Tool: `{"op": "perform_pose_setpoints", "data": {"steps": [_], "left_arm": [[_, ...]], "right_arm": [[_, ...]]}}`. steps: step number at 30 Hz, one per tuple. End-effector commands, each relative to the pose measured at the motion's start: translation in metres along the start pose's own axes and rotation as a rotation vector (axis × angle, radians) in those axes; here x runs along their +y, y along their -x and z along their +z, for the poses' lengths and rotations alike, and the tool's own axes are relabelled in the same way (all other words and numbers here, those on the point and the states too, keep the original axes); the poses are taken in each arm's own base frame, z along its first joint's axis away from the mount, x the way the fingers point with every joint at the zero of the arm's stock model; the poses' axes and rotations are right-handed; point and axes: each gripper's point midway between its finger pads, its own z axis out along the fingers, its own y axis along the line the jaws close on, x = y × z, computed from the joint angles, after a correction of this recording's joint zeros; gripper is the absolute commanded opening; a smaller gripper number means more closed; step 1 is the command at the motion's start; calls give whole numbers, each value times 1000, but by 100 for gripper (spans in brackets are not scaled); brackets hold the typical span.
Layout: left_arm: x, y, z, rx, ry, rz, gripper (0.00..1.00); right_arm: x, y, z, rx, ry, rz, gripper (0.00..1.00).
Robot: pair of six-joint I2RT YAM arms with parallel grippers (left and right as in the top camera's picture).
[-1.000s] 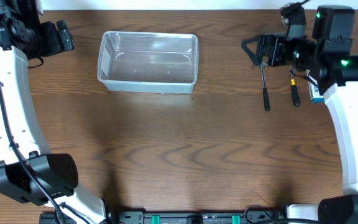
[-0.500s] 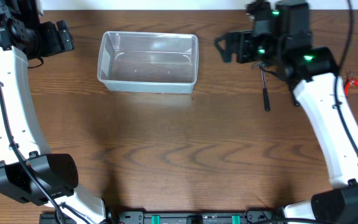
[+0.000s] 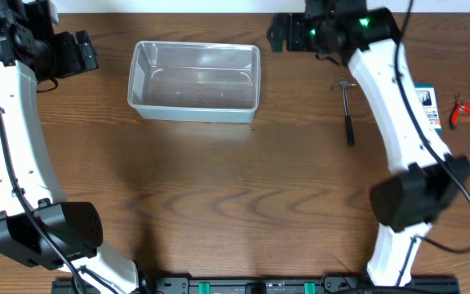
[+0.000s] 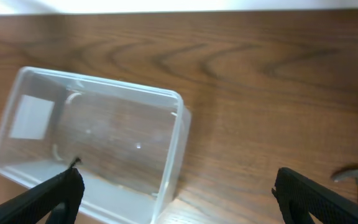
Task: Pack container
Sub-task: 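Reach the right gripper over the container's right wall, then lower the right gripper onto the container's right wall and close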
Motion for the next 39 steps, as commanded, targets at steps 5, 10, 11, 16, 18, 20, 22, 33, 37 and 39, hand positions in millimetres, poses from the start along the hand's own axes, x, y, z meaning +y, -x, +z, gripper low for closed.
{"op": "perform_pose_setpoints", "data": {"steps": [5, 10, 11, 16, 18, 20, 22, 33, 37, 39], "left_arm": [[2, 2, -4, -6, 7, -12, 98], [2, 1, -4, -4, 7, -13, 98], [2, 1, -4, -4, 7, -13, 98], [2, 1, -4, -4, 7, -13, 98], [2, 1, -4, -3, 7, -13, 98], [2, 0, -4, -2, 7, -13, 98], [2, 1, -4, -3, 7, -13, 98], [2, -2, -4, 8, 7, -14, 98], [2, -5, -4, 19, 8, -15, 98], [2, -5, -4, 20, 8, -16, 98]], "right_arm": [[19, 3, 17, 0, -52, -35, 99], [29, -4, 27, 19, -45, -36, 99], [29, -5, 29, 22, -45, -37, 99], [30, -10, 36, 39, -48, -20, 99], [29, -13, 41, 45, -56, -11, 99], [29, -16, 46, 55, -58, -11, 99], [28, -19, 50, 67, -61, -10, 99], [29, -36, 54, 132, -70, -50, 99], [28, -37, 53, 134, -71, -50, 99], [27, -35, 54, 128, -76, -49, 99]]}}
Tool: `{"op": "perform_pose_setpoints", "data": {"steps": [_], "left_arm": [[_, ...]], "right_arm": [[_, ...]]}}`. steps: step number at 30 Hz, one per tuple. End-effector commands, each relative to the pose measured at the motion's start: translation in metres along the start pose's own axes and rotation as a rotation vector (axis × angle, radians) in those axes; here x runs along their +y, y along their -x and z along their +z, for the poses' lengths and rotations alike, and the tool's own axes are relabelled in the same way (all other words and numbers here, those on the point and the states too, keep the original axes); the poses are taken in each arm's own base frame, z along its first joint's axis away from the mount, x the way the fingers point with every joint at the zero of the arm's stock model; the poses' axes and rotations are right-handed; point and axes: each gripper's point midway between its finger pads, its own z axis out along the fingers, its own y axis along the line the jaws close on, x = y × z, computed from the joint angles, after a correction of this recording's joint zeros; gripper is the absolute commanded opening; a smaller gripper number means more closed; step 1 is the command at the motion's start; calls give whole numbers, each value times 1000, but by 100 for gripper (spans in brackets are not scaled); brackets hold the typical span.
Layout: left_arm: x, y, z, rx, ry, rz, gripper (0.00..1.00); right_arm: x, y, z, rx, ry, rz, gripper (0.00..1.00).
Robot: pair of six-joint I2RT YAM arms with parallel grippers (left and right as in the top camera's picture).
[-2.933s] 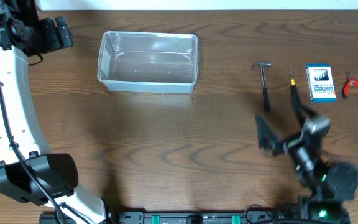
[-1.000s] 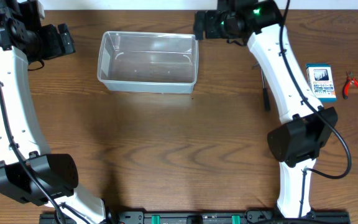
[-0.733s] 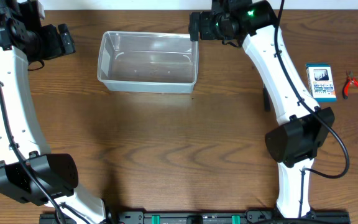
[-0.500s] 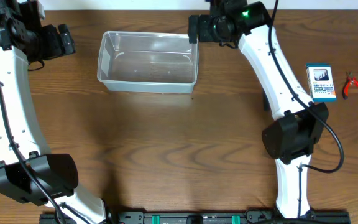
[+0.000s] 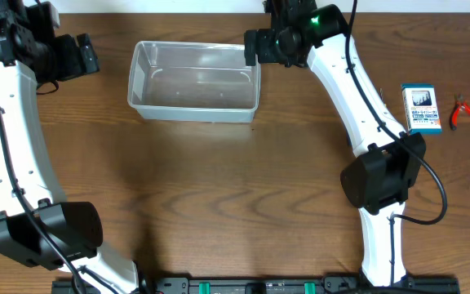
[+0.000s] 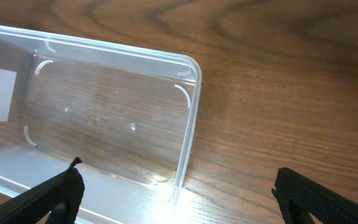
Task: Pack container
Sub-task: 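Lower the right gripper onto the container's right wall and close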
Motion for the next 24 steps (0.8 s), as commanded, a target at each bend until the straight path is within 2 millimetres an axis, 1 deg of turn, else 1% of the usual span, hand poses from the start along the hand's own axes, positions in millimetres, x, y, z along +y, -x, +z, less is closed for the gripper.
{"op": "perform_pose_setpoints", "data": {"steps": [1, 4, 9, 15, 21, 24], "left_arm": [[2, 2, -4, -9, 7, -12, 98], [2, 2, -4, -9, 7, -12, 98], [2, 2, -4, -9, 7, -12, 98], [2, 2, -4, -9, 7, -12, 98], [2, 2, -4, -9, 7, -12, 98], [2, 2, -4, -9, 7, -12, 98]], "right_arm": [[3, 4, 3, -15, -13, -10, 99], [-8, -2, 9, 1, -67, 89, 99], [-12, -17, 31, 64, -89, 126, 99], [-9, -34, 52, 137, -66, 131, 99], [-6, -42, 62, 165, -60, 116, 99], [-6, -52, 70, 202, -72, 107, 99]]}}
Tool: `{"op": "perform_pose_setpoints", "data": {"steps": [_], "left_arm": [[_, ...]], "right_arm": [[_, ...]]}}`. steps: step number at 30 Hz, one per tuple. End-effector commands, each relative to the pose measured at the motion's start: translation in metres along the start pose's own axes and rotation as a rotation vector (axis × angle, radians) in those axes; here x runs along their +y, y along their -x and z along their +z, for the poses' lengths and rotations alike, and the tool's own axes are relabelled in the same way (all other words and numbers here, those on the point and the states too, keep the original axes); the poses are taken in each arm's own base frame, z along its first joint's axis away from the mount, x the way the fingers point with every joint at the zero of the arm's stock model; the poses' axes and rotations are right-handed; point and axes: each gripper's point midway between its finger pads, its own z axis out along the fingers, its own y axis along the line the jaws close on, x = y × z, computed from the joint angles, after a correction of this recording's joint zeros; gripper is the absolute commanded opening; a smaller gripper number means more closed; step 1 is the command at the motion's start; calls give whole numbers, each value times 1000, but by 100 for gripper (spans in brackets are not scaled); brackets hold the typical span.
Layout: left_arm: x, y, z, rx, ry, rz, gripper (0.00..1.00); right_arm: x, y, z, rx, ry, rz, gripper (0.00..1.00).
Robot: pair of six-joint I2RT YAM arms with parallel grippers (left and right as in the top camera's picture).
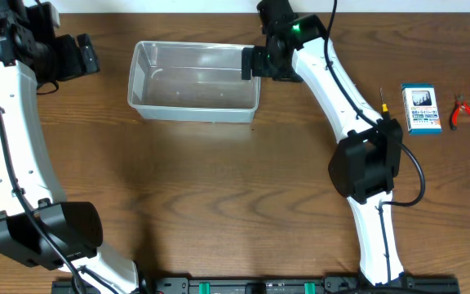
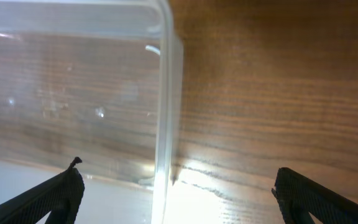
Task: Pack container
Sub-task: 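Lower the right gripper onto the container's right wall and close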
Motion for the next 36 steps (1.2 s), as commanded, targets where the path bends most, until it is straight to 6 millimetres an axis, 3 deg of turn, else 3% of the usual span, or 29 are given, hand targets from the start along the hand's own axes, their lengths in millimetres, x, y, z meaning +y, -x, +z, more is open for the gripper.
{"op": "perform_pose_setpoints", "data": {"steps": [1, 5, 13, 16, 20, 36], "left_arm": [[2, 2, -4, -10, 7, -12, 98], [2, 2, -4, -10, 7, -11, 98], [2, 2, -4, -10, 7, -12, 98], [2, 2, -4, -10, 7, -12, 98], [2, 2, -4, -9, 7, -12, 98], [2, 2, -4, -9, 7, -12, 98]], "right_arm": [[8, -12, 16, 47, -4, -17, 99], [7, -25, 31, 96, -24, -34, 99], [6, -29, 33, 111, -31, -35, 75], [6, -29, 33, 112, -32, -35, 70], [6, -29, 33, 111, -32, -35, 54], [7, -26, 34, 99, -25, -36, 21]]}}
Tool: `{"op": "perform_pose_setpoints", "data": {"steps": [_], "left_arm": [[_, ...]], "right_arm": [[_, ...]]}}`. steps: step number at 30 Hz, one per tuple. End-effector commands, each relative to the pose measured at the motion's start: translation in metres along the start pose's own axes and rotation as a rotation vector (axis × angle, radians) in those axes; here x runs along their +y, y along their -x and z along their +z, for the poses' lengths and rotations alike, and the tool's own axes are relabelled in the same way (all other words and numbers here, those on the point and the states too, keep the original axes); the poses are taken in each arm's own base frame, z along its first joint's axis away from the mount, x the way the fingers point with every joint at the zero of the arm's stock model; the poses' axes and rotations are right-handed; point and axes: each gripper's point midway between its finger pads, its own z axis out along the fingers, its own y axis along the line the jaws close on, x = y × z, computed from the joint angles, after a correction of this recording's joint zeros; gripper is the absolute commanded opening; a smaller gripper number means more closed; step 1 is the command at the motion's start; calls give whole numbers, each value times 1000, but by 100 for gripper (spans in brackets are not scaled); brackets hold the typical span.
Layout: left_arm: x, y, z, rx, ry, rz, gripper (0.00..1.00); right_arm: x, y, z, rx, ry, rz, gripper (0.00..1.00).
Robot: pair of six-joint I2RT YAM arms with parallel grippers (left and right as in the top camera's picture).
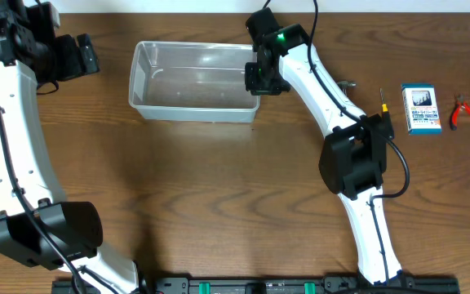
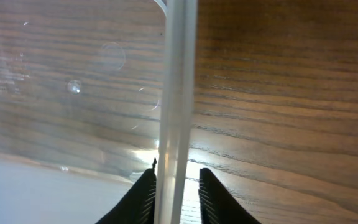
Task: Pack container
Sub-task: 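Lower the right gripper onto the container's right wall and close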
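Note:
A clear plastic container (image 1: 194, 115) stands empty at the back of the wooden table. My right gripper (image 1: 256, 78) is at its right end. In the right wrist view the container's right wall (image 2: 178, 93) runs between the two black fingers of the right gripper (image 2: 176, 172), which are drawn in close on either side of it. My left gripper (image 1: 82, 55) hangs at the far left, away from the container, open with nothing in it.
To the right of my right arm lie a hammer (image 1: 348, 83), mostly hidden by the arm, a small screwdriver (image 1: 383, 100), a blue and white box (image 1: 421, 109) and red pliers (image 1: 465, 112). A metal tool shows at the right edge.
My right gripper was wide open over the container's right wall. Now it sits lower, with its fingers drawn in on that wall. The left arm has not moved.
My right gripper was open behind and to the right of the container, near the hammer. Then it stood open at the container's back right corner, then over the right wall. Now it is shut on that wall. The container has stayed in place.

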Motion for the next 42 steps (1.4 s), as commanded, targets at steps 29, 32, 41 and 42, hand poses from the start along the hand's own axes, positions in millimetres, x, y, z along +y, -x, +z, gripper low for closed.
{"op": "perform_pose_setpoints", "data": {"steps": [29, 32, 41, 42], "left_arm": [[2, -1, -3, 5, 7, -14, 98], [2, -1, -3, 5, 7, -14, 98], [2, -1, -4, 5, 7, -14, 98], [2, -1, -4, 5, 7, -14, 98]], "right_arm": [[-10, 11, -17, -45, -44, 9, 2], [-18, 13, -27, -54, -71, 17, 1], [-22, 15, -62, -68, -100, 17, 2], [-24, 13, -66, -63, -113, 17, 1]]}}
